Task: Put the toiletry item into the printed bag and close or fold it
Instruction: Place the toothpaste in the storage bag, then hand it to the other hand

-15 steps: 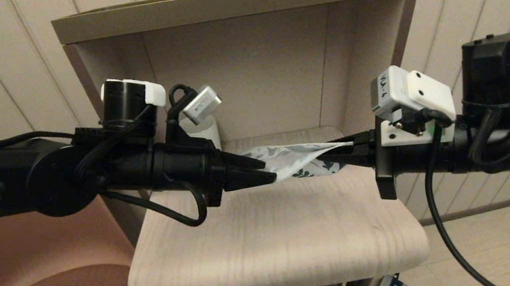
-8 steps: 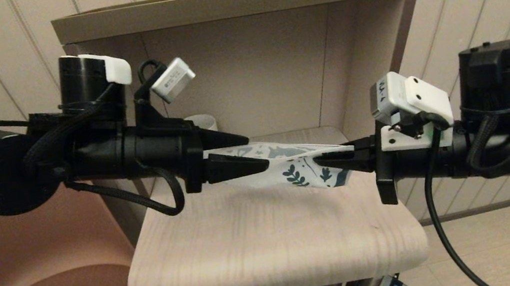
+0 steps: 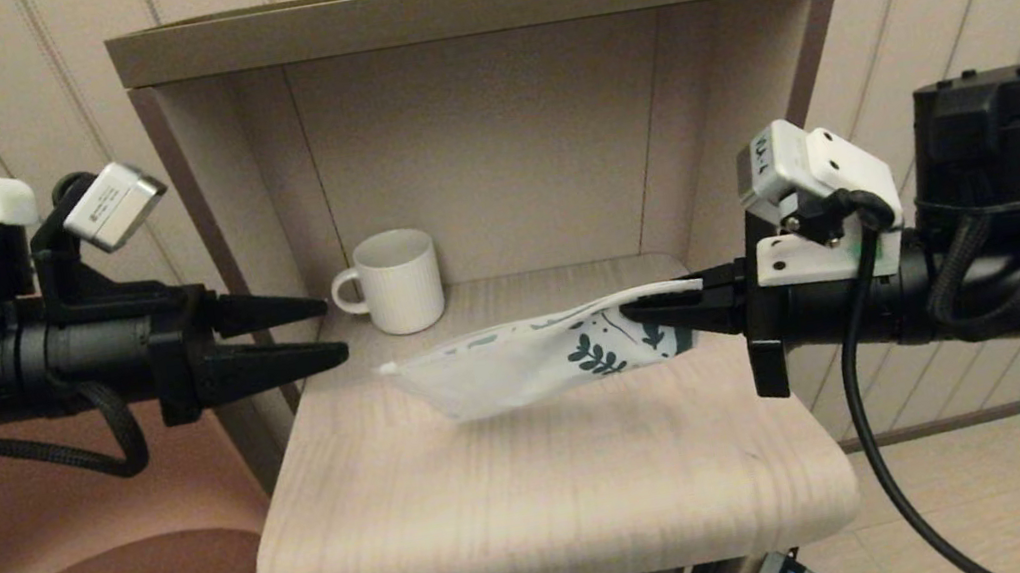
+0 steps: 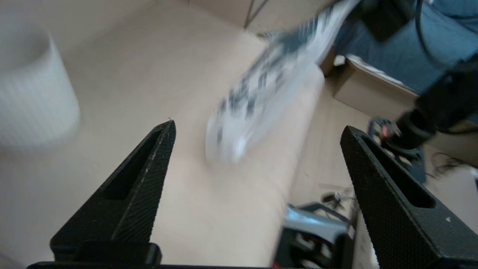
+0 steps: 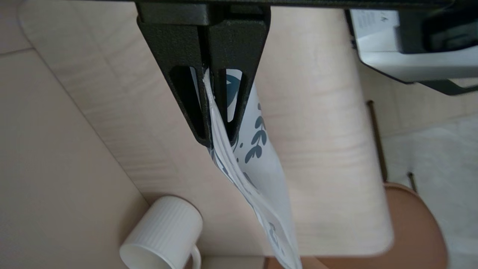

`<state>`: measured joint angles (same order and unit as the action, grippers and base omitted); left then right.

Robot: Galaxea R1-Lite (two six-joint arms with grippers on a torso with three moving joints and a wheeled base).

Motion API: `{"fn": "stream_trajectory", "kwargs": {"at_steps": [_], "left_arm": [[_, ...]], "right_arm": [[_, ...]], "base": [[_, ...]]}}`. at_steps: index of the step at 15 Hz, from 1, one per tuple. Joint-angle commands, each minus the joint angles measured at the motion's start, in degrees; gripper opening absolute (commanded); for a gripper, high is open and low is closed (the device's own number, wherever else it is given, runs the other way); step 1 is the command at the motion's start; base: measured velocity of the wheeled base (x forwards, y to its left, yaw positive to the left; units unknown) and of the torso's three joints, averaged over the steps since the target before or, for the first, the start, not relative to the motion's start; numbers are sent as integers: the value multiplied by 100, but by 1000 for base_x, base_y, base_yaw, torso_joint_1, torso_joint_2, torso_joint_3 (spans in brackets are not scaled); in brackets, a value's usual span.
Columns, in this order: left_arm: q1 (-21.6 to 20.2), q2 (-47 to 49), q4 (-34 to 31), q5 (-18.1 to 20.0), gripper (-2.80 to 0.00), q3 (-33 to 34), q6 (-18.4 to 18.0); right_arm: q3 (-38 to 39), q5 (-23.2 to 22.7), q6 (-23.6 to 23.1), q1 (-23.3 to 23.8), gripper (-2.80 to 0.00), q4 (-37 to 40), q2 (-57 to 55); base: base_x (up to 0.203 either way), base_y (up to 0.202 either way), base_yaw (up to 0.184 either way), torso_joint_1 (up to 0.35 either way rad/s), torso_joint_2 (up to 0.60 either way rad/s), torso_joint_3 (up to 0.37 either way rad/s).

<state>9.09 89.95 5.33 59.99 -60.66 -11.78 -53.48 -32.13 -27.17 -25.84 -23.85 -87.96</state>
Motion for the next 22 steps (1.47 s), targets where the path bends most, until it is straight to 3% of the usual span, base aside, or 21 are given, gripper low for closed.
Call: {"fn": "stream_trajectory", "kwargs": {"at_steps": [1, 4, 8, 18, 22], "left_arm": [[-270, -70, 164, 124, 0, 605, -242], [-304, 350, 503, 190, 0, 776, -349], [-98, 636, 540, 321, 0, 468, -330], [331, 726, 812, 400, 0, 28, -280], [613, 670, 851, 529, 0, 61, -39]], "right_arm": [[-149, -31, 123, 1, -280, 117, 55], [-341, -199, 637, -8, -280, 167, 173], [-620, -283, 1062, -43, -280, 171, 238], [-470, -487, 1135, -61, -280, 171, 296], [-444, -589, 1334, -61, -280, 162, 254]], "base": [[0, 0, 0, 0, 0, 0], [0, 0, 0, 0, 0, 0], [0, 0, 0, 0, 0, 0], [0, 0, 0, 0, 0, 0], [0, 0, 0, 0, 0, 0]]}}
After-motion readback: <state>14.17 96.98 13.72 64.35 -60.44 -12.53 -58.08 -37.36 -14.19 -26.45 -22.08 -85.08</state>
